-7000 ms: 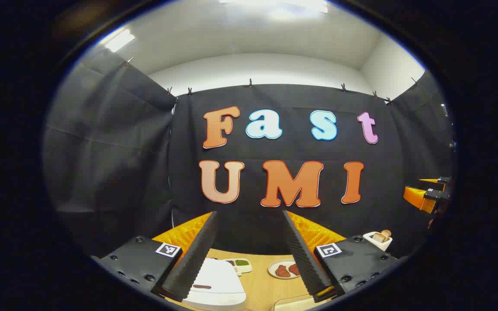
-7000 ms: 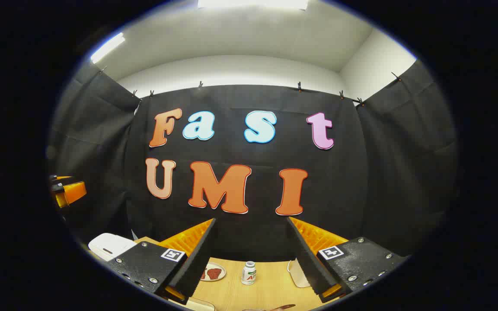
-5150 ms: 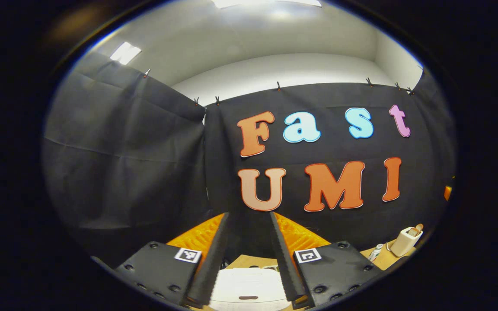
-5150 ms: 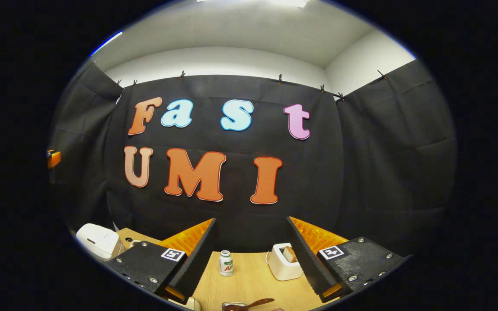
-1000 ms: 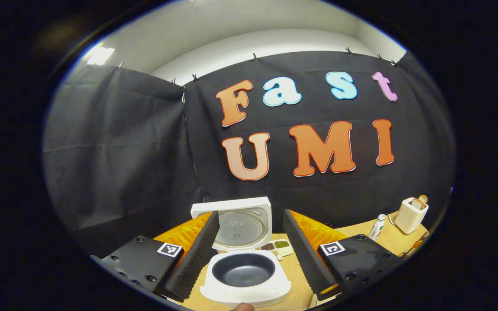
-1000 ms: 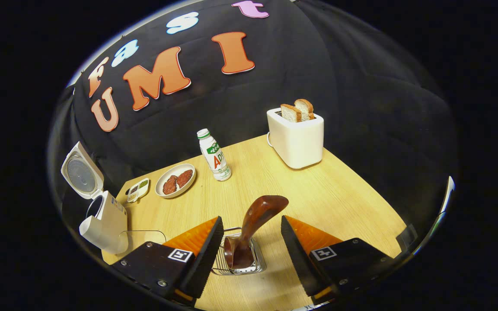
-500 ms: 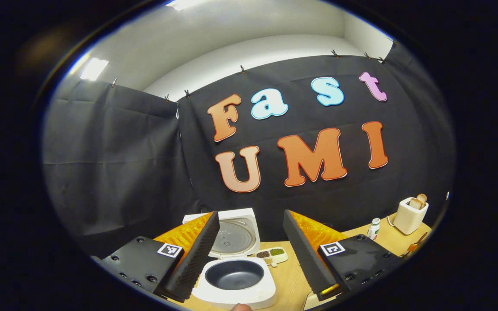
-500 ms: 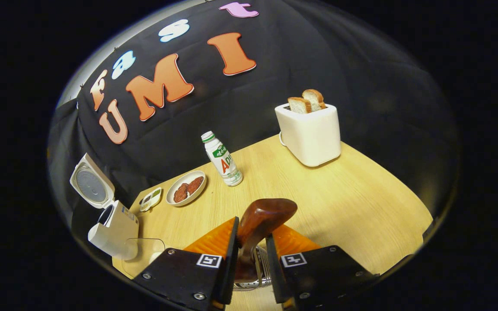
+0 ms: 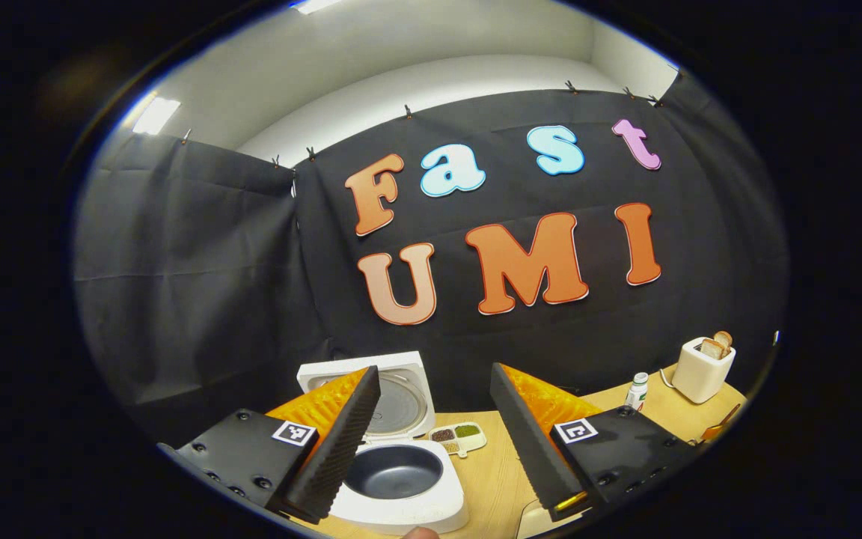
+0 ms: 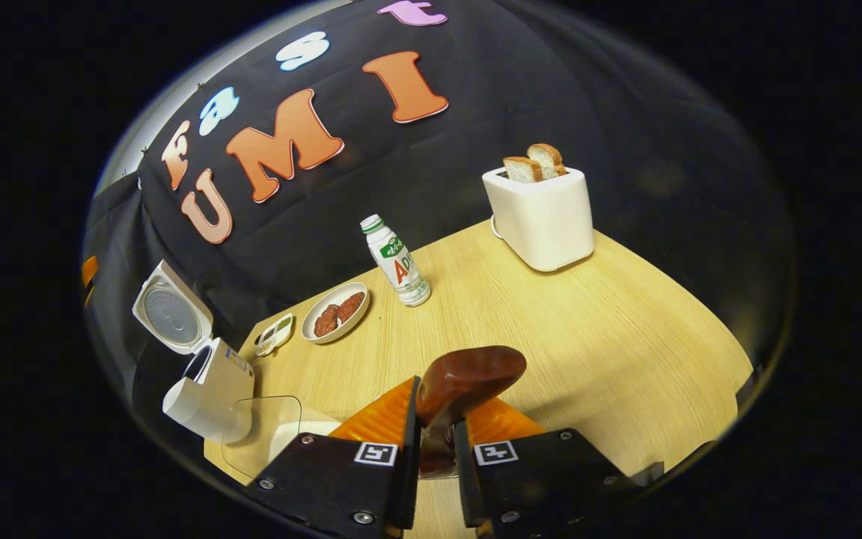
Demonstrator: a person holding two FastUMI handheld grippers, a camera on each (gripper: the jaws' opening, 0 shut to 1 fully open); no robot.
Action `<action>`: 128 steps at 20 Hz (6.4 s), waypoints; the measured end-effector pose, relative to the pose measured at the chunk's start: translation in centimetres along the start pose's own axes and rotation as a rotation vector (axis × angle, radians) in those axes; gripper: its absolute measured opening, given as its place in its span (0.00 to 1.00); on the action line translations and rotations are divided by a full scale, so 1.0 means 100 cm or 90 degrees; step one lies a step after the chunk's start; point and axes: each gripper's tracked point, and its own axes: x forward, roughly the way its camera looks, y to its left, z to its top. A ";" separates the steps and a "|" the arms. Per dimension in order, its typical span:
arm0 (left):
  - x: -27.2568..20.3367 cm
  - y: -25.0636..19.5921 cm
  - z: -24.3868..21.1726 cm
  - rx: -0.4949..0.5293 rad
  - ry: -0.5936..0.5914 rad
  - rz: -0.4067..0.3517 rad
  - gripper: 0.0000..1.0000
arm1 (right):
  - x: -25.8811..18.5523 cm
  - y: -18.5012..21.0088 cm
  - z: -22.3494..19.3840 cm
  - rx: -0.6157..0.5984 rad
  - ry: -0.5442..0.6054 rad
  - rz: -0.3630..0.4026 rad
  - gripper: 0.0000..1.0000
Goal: Close the left gripper, press the button to open the rice cooker; take a wooden spoon from the chopstick holder with the right hand, scoop a spoonful of rice and pour it into the rice cooker, then put the wooden spoon back into the chopstick holder.
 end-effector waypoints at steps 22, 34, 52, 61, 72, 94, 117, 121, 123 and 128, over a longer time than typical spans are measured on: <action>0.027 0.073 -0.034 -0.074 0.012 -0.058 1.00 | -0.059 0.131 0.073 0.002 -0.086 0.028 0.17; 0.023 0.106 -0.059 -0.062 0.033 -0.044 1.00 | -0.035 0.211 0.011 -0.158 -0.023 0.078 0.17; 0.012 0.139 -0.090 -0.062 0.091 0.031 1.00 | 0.017 0.200 -0.058 -0.384 0.051 -0.014 0.17; 0.018 0.133 -0.096 -0.046 0.104 0.012 1.00 | 0.025 0.213 -0.070 -0.373 0.014 -0.014 0.14; 0.023 0.141 -0.107 -0.042 0.118 0.001 1.00 | 0.021 0.221 -0.093 -0.326 -0.007 0.013 0.13; 0.032 0.177 -0.124 -0.049 0.127 0.000 1.00 | 0.036 0.248 -0.111 -0.033 0.072 0.041 0.12; 0.031 0.132 -0.108 -0.045 0.130 -0.011 1.00 | 0.031 0.206 -0.103 0.391 0.166 0.135 0.12; 0.030 0.127 -0.108 -0.057 0.133 -0.005 1.00 | 0.024 0.193 -0.081 0.434 0.147 0.148 0.12; 0.031 0.124 -0.109 -0.060 0.135 -0.003 1.00 | 0.021 0.189 -0.067 0.467 0.139 0.160 0.12; 0.028 0.120 -0.108 -0.069 0.132 0.003 1.00 | 0.019 0.186 -0.037 0.555 0.122 0.196 0.12</action>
